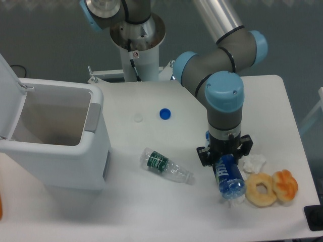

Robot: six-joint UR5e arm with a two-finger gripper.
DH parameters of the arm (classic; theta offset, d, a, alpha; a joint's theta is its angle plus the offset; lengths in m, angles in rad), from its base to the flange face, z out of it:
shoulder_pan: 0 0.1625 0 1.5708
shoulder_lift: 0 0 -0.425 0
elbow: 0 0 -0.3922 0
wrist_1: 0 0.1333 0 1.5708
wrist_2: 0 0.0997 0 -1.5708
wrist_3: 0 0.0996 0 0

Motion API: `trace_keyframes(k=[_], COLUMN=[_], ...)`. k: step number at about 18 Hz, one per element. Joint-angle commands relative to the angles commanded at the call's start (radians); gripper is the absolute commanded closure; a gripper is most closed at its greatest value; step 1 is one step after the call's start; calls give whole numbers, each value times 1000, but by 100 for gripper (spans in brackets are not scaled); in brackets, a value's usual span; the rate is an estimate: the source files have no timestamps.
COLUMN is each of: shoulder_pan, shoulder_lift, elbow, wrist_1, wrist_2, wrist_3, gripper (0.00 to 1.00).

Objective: Pick up the plastic bottle
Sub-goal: 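Lift the gripped blue-labelled bottle up off the table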

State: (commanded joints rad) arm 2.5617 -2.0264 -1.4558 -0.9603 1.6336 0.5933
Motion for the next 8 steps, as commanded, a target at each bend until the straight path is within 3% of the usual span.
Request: trace_keyframes(k=[3, 8], shoulder_pan=[0, 5], shoulder_lift=[2, 20], elbow=[6, 6], wrist_1=[0, -37], wrist_2=[43, 37], wrist_3=[126, 157], gripper=[56, 56])
